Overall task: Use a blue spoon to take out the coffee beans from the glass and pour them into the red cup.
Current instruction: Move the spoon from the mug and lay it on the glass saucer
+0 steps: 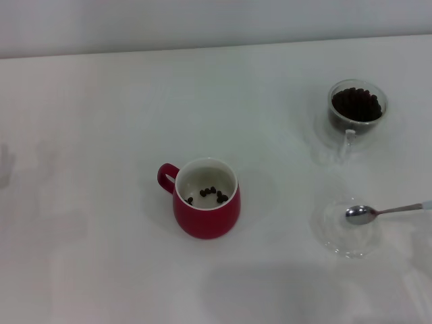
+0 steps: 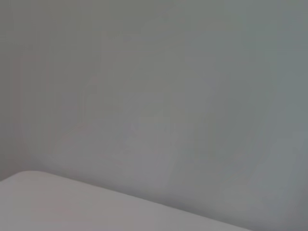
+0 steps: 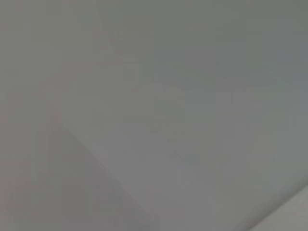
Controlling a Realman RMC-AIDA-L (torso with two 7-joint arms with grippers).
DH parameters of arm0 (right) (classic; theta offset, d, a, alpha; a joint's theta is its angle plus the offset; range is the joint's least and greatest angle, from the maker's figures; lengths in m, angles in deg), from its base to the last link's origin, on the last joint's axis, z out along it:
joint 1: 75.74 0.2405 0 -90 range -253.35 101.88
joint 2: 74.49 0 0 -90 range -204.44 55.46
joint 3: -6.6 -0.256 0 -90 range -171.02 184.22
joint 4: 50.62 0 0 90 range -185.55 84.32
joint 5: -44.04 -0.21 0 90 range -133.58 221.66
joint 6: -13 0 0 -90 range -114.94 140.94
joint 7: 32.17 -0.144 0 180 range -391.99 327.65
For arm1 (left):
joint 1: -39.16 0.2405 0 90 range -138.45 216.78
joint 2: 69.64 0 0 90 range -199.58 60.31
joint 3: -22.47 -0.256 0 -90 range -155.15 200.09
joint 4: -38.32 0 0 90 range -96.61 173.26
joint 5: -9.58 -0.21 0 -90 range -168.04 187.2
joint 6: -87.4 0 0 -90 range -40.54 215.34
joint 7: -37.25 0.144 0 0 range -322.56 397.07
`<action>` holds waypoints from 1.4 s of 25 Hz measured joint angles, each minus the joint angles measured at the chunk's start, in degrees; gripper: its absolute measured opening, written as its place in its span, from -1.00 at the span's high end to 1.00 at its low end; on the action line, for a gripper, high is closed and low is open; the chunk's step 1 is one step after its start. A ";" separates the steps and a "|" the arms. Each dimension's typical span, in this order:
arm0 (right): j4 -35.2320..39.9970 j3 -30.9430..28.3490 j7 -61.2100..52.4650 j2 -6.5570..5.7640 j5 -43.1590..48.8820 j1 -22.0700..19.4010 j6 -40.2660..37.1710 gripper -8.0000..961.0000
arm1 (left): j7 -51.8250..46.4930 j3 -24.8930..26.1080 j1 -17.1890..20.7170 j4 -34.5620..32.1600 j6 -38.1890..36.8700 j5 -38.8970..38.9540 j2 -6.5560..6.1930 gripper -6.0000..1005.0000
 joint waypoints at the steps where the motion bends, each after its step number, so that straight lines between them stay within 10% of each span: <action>1: -0.11 0.20 0.37 0.00 0.05 0.23 0.52 0.68 | 0.00 0.00 -0.05 0.06 0.00 0.00 0.01 -0.76; 35: 1.39 4.93 2.30 -0.31 -3.49 5.12 5.23 0.68 | 0.01 -0.01 -0.77 0.37 0.26 -0.21 0.00 -0.75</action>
